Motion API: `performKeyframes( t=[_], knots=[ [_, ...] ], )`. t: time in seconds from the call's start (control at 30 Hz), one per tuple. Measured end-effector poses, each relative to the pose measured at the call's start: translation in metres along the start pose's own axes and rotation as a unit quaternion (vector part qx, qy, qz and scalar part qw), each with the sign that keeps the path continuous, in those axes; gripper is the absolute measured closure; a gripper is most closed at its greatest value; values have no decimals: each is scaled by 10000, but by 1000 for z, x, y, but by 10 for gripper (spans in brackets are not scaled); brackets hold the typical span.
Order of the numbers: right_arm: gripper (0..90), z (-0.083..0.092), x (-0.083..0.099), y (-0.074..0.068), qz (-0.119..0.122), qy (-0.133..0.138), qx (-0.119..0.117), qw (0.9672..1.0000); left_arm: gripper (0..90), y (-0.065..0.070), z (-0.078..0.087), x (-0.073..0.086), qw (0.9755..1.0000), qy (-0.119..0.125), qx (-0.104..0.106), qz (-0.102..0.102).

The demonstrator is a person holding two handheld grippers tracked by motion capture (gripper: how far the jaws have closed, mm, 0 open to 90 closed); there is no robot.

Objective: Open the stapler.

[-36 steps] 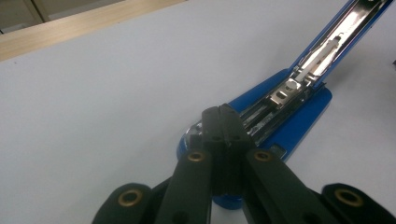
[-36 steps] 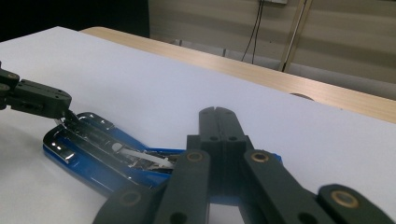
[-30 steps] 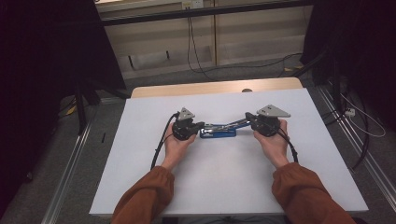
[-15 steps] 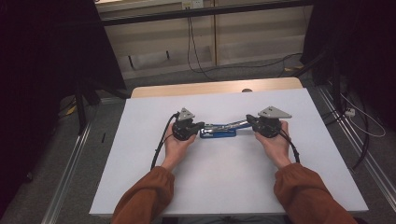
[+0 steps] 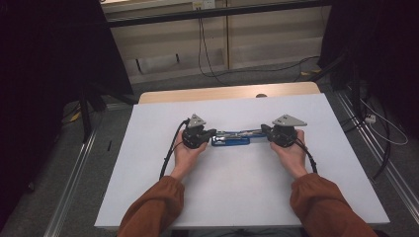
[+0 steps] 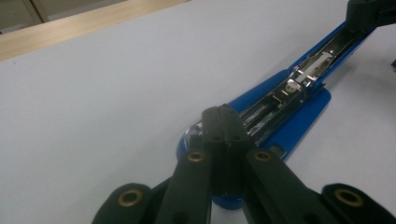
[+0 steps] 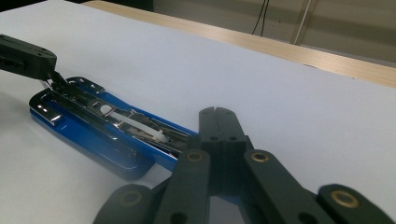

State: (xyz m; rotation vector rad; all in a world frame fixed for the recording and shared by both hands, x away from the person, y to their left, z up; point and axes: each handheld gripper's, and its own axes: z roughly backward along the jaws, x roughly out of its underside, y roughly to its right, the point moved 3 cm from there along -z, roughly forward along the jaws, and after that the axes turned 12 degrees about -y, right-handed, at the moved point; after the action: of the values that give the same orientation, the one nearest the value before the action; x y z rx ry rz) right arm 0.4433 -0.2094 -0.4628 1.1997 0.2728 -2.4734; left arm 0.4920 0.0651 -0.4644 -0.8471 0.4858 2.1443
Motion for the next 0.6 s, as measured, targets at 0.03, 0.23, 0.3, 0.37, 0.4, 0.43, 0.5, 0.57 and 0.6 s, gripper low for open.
performKeyframes(
  t=[0.03, 0.23, 0.3, 0.37, 0.4, 0.43, 0.5, 0.57, 0.6],
  knots=[
    [900, 0, 0, 0, 13, 0, -1, 10000, 900, 0, 0, 0, 10000, 1, 1, 1],
    [900, -1, 2, 0, 4, -70, -41, 10000, 900, -1, 0, 0, 9999, 4, 56, 88],
    [900, -1, 2, 0, 18, -61, -34, 10000, 900, -1, 0, 0, 9999, 3, 64, 93],
    [900, 0, 2, 0, 2, -63, -46, 10000, 900, -1, 0, 0, 9999, 7, 73, 96],
    [900, 0, 2, 0, 1, -60, -47, 10000, 900, -2, 0, 0, 9999, 8, 111, 129],
    [900, 0, 2, 0, -2, -59, -49, 10000, 900, -2, 0, 1, 9998, 22, 141, 170],
    [900, 0, 1, 0, -11, -43, -46, 10000, 900, -1, 0, 0, 9999, 10, 84, 106],
    [900, 2, 0, 1, -38, -13, -40, 10000, 900, 0, 1, 0, 9999, 33, 58, 98],
    [900, 3, 0, 2, -50, 15, -40, 10000, 900, -1, 2, -1, 9999, 41, 61, 70]
  ],
)
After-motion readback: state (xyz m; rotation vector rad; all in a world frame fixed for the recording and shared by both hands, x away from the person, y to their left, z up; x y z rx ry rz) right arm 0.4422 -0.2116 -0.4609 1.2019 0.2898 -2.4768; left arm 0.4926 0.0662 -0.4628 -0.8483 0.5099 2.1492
